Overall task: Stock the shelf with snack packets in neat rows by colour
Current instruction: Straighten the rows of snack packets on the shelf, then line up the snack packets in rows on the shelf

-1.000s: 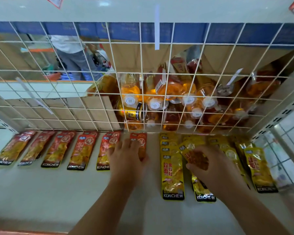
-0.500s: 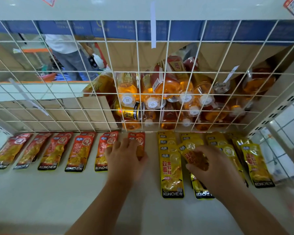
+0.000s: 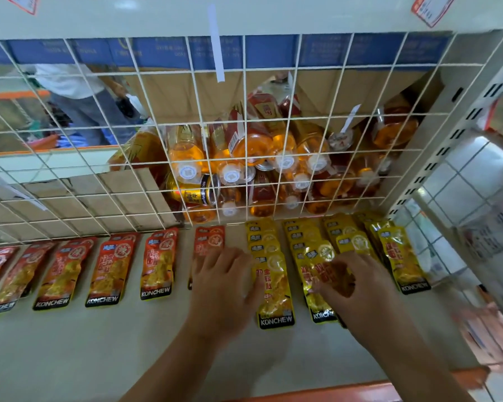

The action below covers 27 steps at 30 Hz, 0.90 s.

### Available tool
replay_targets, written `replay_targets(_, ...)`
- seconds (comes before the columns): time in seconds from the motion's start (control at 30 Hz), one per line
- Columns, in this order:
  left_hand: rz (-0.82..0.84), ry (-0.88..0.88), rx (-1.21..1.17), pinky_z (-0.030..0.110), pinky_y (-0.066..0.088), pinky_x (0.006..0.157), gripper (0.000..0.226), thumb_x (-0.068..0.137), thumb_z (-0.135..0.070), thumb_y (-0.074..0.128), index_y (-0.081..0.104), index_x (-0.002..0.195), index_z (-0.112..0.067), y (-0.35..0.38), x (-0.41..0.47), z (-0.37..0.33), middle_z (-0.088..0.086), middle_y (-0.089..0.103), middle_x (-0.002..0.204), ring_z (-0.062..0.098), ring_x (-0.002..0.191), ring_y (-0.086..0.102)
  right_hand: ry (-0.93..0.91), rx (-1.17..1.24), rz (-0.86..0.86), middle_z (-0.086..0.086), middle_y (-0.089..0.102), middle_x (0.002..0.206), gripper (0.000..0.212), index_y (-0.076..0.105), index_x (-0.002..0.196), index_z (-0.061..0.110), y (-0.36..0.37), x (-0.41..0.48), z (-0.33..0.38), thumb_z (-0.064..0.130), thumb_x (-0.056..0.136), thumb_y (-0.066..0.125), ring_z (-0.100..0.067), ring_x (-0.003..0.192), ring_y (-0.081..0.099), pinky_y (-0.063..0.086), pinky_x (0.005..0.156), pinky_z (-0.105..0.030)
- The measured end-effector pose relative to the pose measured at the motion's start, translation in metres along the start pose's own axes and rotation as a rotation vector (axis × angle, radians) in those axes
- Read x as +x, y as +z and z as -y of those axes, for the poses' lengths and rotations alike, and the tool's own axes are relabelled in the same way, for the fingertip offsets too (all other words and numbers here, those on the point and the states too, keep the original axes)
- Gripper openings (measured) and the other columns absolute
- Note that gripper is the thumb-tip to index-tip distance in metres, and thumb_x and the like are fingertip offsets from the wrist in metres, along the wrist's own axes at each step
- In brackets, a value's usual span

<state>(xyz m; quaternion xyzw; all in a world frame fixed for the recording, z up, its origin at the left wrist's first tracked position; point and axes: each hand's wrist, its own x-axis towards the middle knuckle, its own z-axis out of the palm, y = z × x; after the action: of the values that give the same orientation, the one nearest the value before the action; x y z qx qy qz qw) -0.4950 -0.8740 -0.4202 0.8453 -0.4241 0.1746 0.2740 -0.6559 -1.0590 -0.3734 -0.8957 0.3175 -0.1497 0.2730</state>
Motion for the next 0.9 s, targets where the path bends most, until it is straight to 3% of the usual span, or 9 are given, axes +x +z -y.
replay_targets(0.13, 0.011, 0.119, -0.117, 0.042, 0.045, 0.085, 0.021, 0.085, -0.036, 0.067, 0.066, 0.103, -0.026, 0.010, -0.008, -0.025, -0.006, 0.066, 0.106, 0.023, 0.097, 0.059, 0.075, -0.004, -0.053, 0.014, 0.055, 0.101, 0.045, 0.063, 0.112, 0.027, -0.004, -0.013, -0.015, 0.050, 0.076, 0.077, -0.018, 0.094, 0.056, 0.053, 0.082, -0.042)
replay_targets(0.23, 0.013, 0.150, -0.135, 0.042, 0.043, 0.084, 0.023, 0.082, -0.037, 0.068, 0.067, 0.103, -0.027, 0.019, -0.007, -0.045, -0.008, 0.065, 0.107, 0.023, 0.100, 0.060, 0.142, -0.038, -0.106, 0.012, 0.051, 0.096, 0.041, 0.064, 0.111, 0.024, -0.008, -0.015, -0.031, 0.041, 0.078, 0.080, -0.020, 0.095, 0.053, 0.048, 0.083, -0.038)
replay_targets(0.37, -0.009, 0.151, -0.174, 0.044, 0.042, 0.084, 0.021, 0.082, -0.033, 0.070, 0.071, 0.101, -0.025, 0.030, -0.009, -0.068, -0.006, 0.066, 0.106, 0.024, 0.098, 0.060, 0.231, -0.118, -0.130, 0.001, 0.057, 0.106, 0.049, 0.065, 0.118, 0.018, -0.014, -0.007, -0.053, 0.041, 0.078, 0.079, -0.024, 0.104, 0.052, 0.042, 0.085, -0.033)
replay_targets(0.6, -0.001, 0.216, -0.149, 0.044, 0.040, 0.085, 0.019, 0.082, -0.032, 0.071, 0.073, 0.099, -0.025, 0.040, -0.019, -0.073, -0.006, 0.067, 0.106, 0.025, 0.095, 0.062, 0.238, -0.162, -0.138, -0.002, 0.057, 0.116, 0.049, 0.061, 0.121, 0.019, -0.007, 0.006, -0.060, 0.045, 0.082, 0.076, -0.027, 0.113, 0.048, 0.044, 0.090, -0.038)
replay_targets(0.9, 0.024, 0.202, -0.151, 0.041, 0.039, 0.088, 0.018, 0.083, -0.033, 0.068, 0.073, 0.098, -0.024, 0.041, -0.018, -0.074, -0.006, 0.065, 0.106, 0.022, 0.098, 0.060, 0.231, -0.253, -0.153, -0.005, 0.058, 0.118, 0.048, 0.062, 0.118, 0.021, 0.003, 0.011, -0.060, 0.049, 0.080, 0.075, -0.030, 0.111, 0.049, 0.047, 0.091, -0.044)
